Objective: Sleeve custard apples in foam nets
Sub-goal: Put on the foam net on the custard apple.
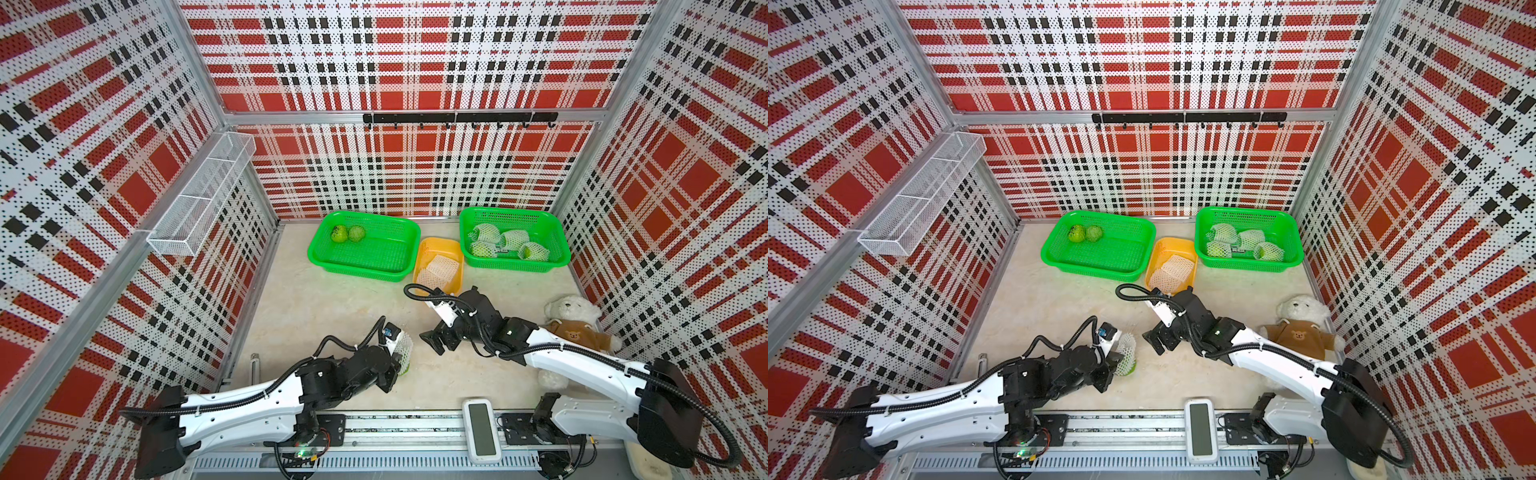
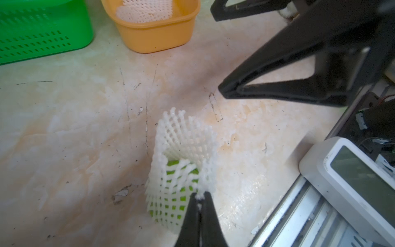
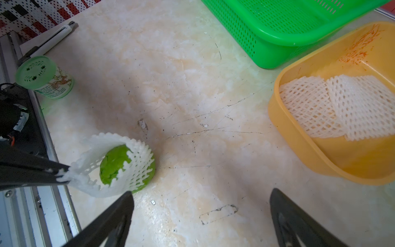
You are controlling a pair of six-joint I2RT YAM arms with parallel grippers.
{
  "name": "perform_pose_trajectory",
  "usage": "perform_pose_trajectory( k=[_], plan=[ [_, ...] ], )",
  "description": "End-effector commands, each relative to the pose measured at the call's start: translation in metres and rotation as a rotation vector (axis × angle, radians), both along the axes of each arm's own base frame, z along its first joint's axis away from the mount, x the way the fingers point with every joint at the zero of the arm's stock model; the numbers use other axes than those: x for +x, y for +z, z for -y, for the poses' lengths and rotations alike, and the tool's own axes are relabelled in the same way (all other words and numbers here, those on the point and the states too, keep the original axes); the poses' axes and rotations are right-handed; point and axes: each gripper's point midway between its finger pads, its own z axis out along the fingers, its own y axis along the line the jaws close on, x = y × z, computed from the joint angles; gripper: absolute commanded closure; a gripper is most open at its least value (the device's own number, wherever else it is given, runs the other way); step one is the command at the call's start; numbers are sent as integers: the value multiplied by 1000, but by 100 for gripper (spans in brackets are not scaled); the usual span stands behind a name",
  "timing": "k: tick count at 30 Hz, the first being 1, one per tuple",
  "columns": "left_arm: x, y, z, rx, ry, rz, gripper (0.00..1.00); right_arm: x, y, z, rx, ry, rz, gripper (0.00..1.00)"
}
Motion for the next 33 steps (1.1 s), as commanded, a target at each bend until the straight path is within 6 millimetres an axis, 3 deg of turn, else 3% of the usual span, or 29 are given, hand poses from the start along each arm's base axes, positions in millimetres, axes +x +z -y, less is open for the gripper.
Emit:
perform_pose_trajectory(
  k=[1, 10, 13, 25, 33],
  plan=[
    [0, -3, 5, -10, 6, -13, 100, 0, 14, -3, 60, 33, 58, 0],
    [13, -18, -44, -37, 235, -89, 100, -14, 8, -9, 99, 124, 54, 0],
    [9, -21, -43, -71, 219, -113, 100, -19, 4, -17, 132, 171, 42, 0],
    [-4, -28, -4, -67, 63, -111, 100, -50, -25, -49, 211, 388, 54, 0],
    [6, -26, -11, -108, 93, -119, 100, -63, -39, -59, 274, 474, 141, 0]
  ],
)
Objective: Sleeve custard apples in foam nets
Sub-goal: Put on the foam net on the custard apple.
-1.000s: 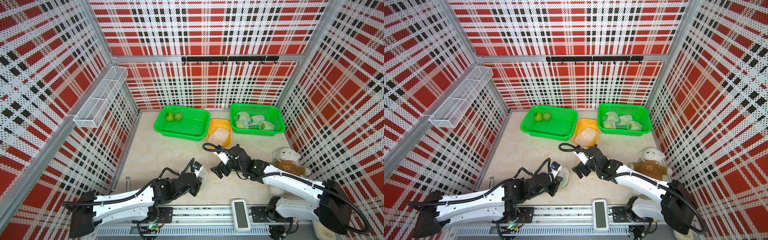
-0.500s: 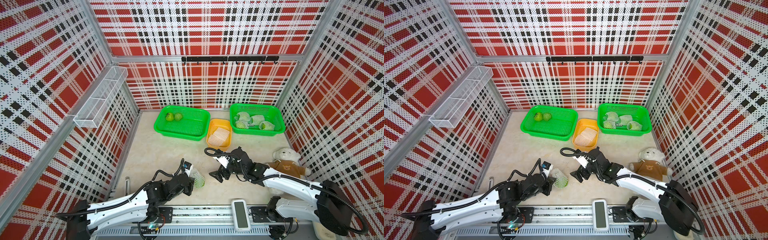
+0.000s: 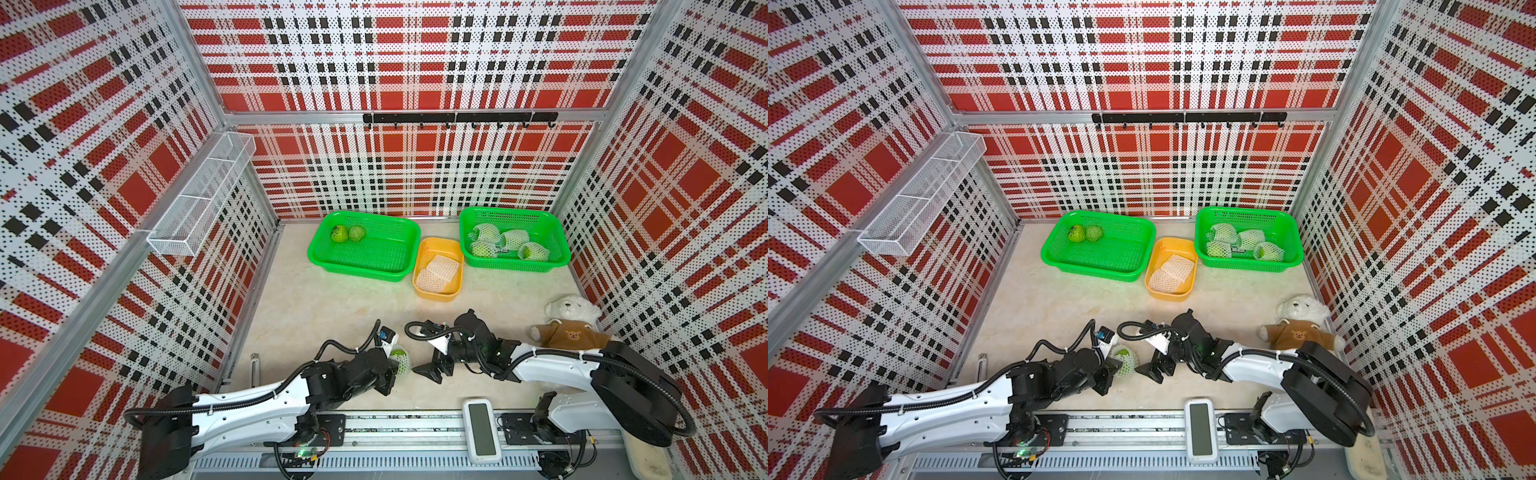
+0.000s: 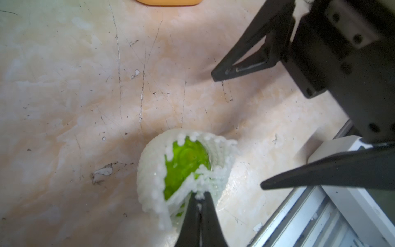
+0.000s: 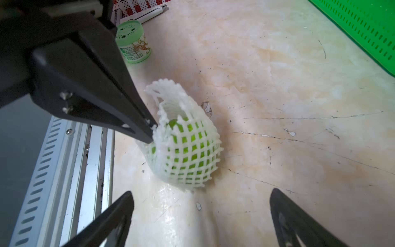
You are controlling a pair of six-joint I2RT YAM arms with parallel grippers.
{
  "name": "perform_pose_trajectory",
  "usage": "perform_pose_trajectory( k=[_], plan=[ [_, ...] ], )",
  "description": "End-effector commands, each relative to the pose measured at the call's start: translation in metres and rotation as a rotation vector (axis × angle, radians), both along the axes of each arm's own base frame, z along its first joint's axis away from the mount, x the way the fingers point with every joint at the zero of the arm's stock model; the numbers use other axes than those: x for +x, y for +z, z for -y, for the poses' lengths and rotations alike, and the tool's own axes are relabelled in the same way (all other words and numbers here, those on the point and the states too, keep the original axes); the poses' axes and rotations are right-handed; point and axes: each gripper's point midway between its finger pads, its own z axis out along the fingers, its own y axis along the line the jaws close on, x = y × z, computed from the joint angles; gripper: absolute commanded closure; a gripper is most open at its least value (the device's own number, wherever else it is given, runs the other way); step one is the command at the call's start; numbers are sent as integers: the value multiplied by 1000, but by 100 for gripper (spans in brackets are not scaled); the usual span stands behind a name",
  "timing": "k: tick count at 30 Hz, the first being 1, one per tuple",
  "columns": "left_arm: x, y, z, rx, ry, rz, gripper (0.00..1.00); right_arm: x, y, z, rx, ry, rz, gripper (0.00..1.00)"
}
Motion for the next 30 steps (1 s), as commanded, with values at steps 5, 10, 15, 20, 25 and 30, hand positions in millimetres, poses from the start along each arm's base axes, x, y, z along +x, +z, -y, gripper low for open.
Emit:
perform_pose_trajectory(
  k=[5, 10, 15, 20, 25, 30],
  plan=[
    [7, -3, -3, -50, 14, -25, 100, 2, 15, -33, 117, 92, 143, 0],
    [4, -7, -4, -48, 12, -35, 100, 2, 12, -45, 138, 117, 126, 0],
    [3, -8, -5, -49, 11, -37, 100, 1, 6, -55, 144, 135, 112, 0],
    [3, -11, -4, -43, 11, -42, 100, 1, 1, -62, 143, 149, 109, 0],
    [4, -11, -3, -42, 7, -43, 100, 0, -13, -66, 110, 160, 96, 1],
    [4, -10, -3, -43, 6, -41, 100, -1, -22, -67, 76, 159, 95, 11]
  ],
)
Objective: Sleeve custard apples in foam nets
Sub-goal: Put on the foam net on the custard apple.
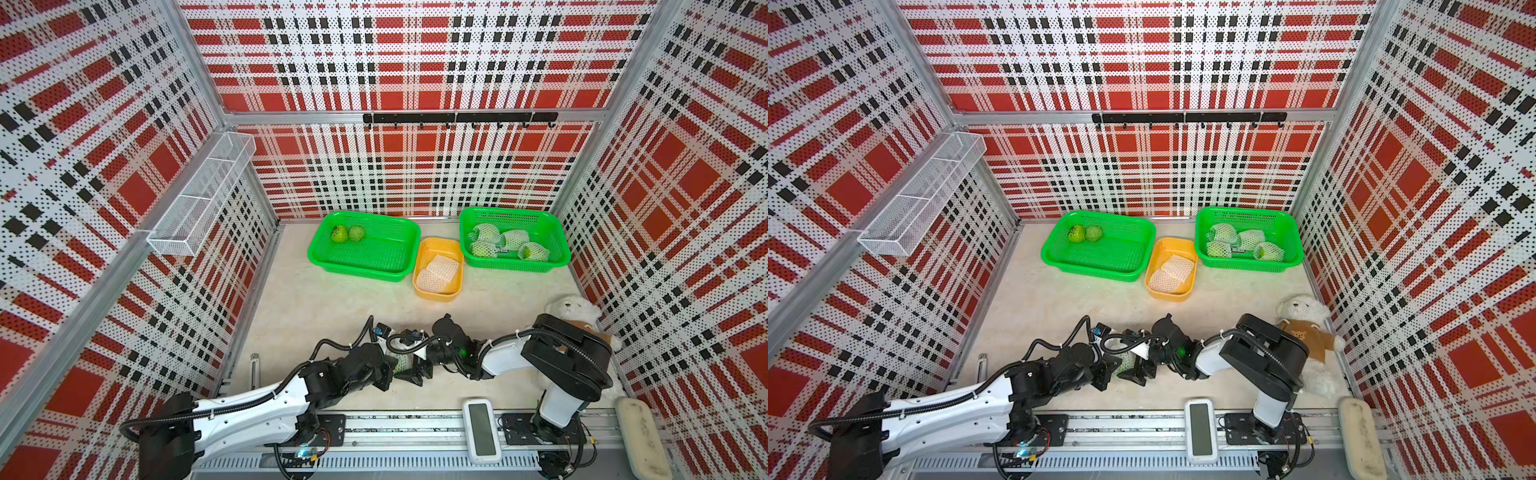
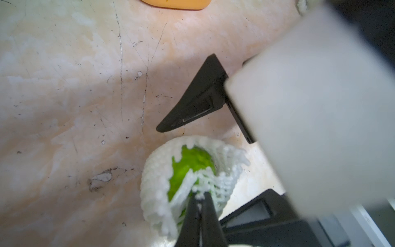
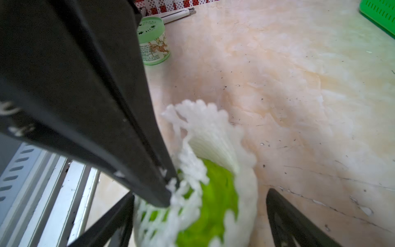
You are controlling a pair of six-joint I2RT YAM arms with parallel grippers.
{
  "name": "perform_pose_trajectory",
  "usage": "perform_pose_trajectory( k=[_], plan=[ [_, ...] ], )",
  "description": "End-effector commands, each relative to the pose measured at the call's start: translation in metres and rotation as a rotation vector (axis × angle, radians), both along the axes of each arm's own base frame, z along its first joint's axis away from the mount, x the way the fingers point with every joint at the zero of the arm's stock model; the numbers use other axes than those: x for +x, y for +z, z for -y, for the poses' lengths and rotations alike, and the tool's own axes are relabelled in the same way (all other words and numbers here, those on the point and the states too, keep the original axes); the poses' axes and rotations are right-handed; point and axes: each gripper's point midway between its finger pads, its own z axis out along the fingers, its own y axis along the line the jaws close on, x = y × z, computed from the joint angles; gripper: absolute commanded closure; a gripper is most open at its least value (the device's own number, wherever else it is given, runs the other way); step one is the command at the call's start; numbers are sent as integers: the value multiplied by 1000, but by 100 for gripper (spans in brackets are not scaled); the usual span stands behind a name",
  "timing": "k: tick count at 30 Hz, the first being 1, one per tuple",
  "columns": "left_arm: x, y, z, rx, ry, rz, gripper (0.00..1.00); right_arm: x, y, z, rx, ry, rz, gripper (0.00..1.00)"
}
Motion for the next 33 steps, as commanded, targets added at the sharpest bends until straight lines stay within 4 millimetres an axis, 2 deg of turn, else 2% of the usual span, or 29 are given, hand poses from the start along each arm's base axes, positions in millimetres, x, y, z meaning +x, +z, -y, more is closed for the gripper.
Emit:
perform_pose_trajectory(
  k=[1, 5, 6, 9, 11, 12, 13, 25, 33],
  plan=[
    [-1, -3, -1, -1, 1, -7, 100, 4, 4, -8, 20, 8, 44, 14],
    [1, 2, -2, -4, 7, 0, 98, 6, 1, -8, 9, 1, 53, 22],
    [1, 4, -3, -5, 9, 4, 92, 6, -1, -8, 3, 2, 51, 23],
    [4, 13, -6, -20, 24, 15, 64, 6, -4, -7, -12, 4, 49, 26],
    [7, 20, -9, -33, 37, 26, 51, 6, -6, -7, -17, 5, 49, 29],
    [8, 25, -12, -39, 45, 35, 38, 6, -7, -6, -20, 4, 50, 31],
    [9, 30, -14, -47, 49, 45, 1, 5, -8, -6, -23, 3, 47, 32],
    [19, 64, -57, -131, 195, 120, 1, 3, -20, -3, -20, 0, 35, 34],
    [21, 65, -68, -181, 231, 111, 1, 3, -25, -2, -23, -8, 30, 23]
  ],
)
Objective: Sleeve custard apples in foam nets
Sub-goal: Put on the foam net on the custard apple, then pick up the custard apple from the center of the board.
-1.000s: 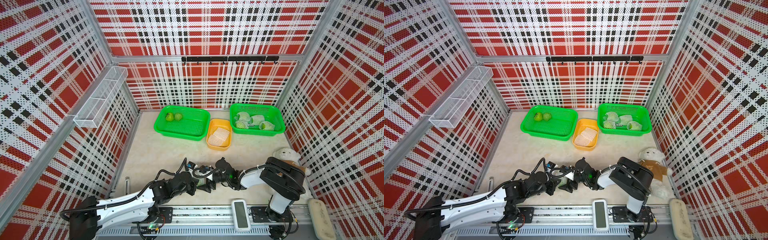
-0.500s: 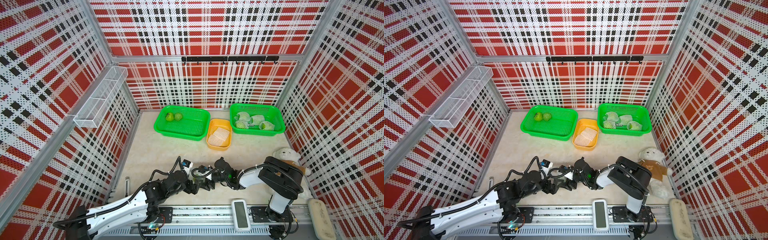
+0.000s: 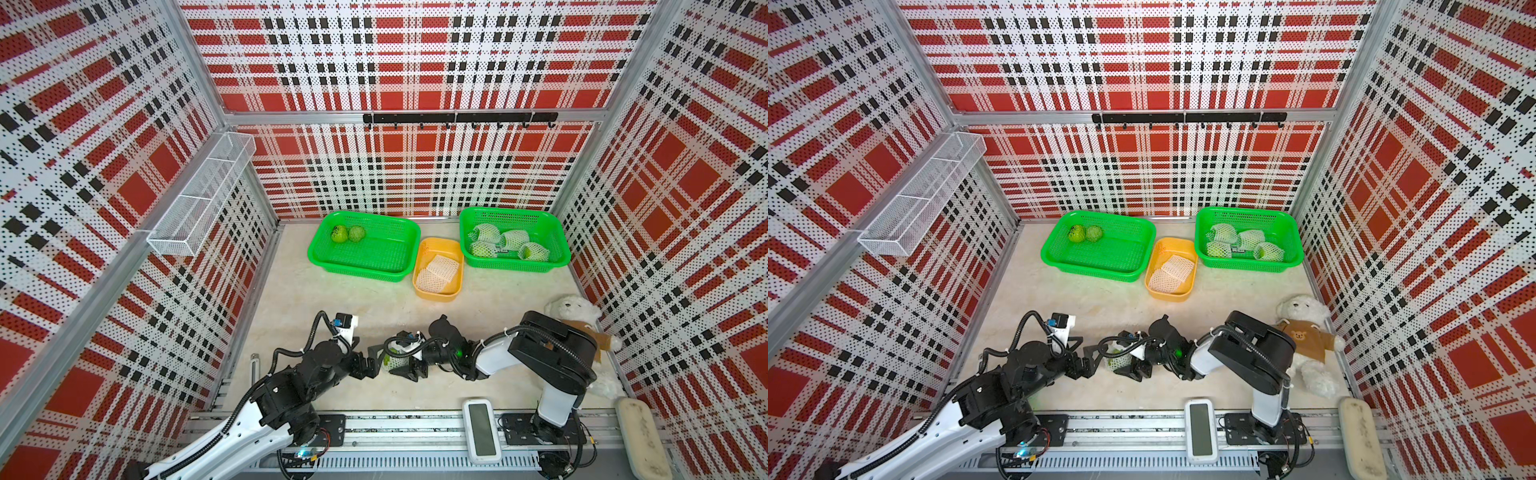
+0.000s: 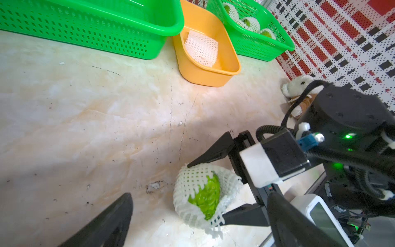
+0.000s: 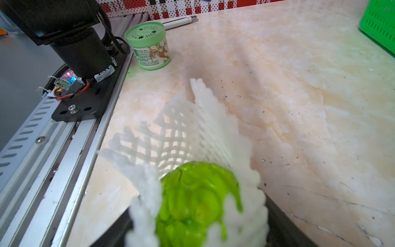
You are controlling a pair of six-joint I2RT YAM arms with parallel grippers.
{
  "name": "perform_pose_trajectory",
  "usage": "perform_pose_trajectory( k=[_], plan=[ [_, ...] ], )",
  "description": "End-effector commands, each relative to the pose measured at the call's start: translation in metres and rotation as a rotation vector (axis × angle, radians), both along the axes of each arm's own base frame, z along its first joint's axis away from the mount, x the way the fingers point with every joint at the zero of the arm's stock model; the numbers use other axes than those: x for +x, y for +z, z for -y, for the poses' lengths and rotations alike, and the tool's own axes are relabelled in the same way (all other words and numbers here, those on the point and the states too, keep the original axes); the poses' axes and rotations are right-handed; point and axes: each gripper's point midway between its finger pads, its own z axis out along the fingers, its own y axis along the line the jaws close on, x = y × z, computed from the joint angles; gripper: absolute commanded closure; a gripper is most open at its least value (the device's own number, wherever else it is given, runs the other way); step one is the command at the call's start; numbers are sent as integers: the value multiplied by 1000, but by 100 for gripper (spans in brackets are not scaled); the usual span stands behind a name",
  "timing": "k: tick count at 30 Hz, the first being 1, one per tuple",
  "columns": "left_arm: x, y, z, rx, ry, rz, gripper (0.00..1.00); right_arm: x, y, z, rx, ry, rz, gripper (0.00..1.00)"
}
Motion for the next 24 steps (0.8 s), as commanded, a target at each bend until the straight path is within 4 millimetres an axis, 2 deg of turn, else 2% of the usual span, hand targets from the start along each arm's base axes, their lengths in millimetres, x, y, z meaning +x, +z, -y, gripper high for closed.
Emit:
perform_pose_trajectory(
  k=[1, 11, 24],
  plan=[
    [-2, -5, -3, -1, 6, -26, 1, -3, -22, 9, -57, -10, -15, 22],
    [-2, -4, -2, -1, 0, -26, 1, 13, -30, 15, -140, -95, 3, 24],
    [0, -3, -4, -9, 12, -6, 1, 17, -27, 26, -242, -134, -8, 17]
  ],
)
